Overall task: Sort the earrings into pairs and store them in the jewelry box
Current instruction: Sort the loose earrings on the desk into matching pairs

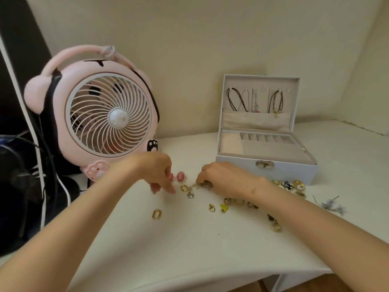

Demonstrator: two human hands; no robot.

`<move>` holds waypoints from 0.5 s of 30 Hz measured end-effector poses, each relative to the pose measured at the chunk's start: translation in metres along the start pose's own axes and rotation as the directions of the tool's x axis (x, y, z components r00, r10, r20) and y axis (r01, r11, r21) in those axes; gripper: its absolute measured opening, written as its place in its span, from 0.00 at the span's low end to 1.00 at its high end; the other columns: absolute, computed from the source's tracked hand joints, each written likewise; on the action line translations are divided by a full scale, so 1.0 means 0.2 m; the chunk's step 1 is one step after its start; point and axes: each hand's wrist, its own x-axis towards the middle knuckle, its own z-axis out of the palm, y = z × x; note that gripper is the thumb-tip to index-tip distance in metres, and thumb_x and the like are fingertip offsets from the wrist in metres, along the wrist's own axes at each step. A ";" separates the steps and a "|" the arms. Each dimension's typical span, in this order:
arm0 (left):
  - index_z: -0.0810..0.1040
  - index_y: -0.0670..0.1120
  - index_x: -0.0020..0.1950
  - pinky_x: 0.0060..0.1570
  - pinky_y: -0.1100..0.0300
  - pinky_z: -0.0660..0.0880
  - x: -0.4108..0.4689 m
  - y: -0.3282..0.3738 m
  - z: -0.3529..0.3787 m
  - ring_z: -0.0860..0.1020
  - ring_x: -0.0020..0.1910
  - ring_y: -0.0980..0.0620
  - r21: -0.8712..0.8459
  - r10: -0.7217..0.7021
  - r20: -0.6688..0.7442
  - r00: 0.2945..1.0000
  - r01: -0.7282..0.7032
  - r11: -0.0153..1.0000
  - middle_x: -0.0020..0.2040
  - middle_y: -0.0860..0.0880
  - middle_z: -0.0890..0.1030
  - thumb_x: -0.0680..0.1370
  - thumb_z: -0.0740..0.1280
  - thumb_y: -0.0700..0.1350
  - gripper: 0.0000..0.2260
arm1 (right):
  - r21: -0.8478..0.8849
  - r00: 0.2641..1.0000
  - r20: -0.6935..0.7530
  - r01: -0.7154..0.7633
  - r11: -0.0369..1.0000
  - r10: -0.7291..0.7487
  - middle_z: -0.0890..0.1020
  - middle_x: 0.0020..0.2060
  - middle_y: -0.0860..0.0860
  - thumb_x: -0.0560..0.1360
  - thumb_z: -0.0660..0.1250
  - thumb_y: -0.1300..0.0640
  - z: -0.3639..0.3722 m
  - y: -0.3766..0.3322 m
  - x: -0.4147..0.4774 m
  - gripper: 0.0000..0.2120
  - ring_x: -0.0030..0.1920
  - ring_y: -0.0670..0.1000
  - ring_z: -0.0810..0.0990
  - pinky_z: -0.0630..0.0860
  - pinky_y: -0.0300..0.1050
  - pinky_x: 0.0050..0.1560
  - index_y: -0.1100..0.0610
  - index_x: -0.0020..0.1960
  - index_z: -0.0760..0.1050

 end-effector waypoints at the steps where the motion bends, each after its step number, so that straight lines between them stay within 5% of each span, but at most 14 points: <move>1: 0.78 0.41 0.49 0.31 0.71 0.70 -0.02 0.00 0.00 0.78 0.30 0.60 0.029 -0.039 0.112 0.993 0.036 0.999 0.38 0.51 0.84 0.70 0.72 0.55 0.19 | 0.035 1.000 -0.007 -0.002 0.999 0.003 0.77 0.56 0.52 0.71 0.56 0.71 -0.01 0.00 -0.01 0.26 0.55 0.55 0.76 0.74 0.50 0.53 0.52 0.64 0.73; 6: 0.80 0.46 0.36 0.35 0.73 0.73 -0.02 0.01 0.08 0.79 0.29 0.64 0.035 -0.080 0.394 0.916 0.072 0.997 0.28 0.55 0.81 0.70 0.72 0.54 0.12 | 0.175 0.995 -0.004 0.096 0.980 -0.097 0.70 0.65 0.47 0.74 0.55 0.69 -0.01 -0.07 -0.02 0.28 0.62 0.51 0.71 0.71 0.48 0.58 0.46 0.68 0.70; 11: 0.80 0.41 0.42 0.36 0.69 0.75 0.03 0.02 0.13 0.78 0.25 0.61 -0.095 0.014 0.213 0.977 0.006 0.995 0.26 0.53 0.80 0.70 0.73 0.48 0.11 | 0.149 0.996 -0.027 0.094 0.984 -0.091 0.72 0.63 0.45 0.72 0.55 0.71 0.02 -0.02 -0.05 0.30 0.59 0.50 0.73 0.68 0.41 0.51 0.46 0.67 0.72; 15: 0.75 0.43 0.42 0.39 0.62 0.78 0.09 0.09 0.17 0.78 0.29 0.54 -0.260 0.122 0.022 0.992 -0.112 0.959 0.36 0.46 0.80 0.69 0.75 0.45 0.10 | 0.212 0.995 -0.055 0.096 0.973 -0.086 0.75 0.60 0.42 0.71 0.59 0.72 0.03 0.07 -0.15 0.28 0.58 0.47 0.75 0.72 0.44 0.56 0.47 0.63 0.76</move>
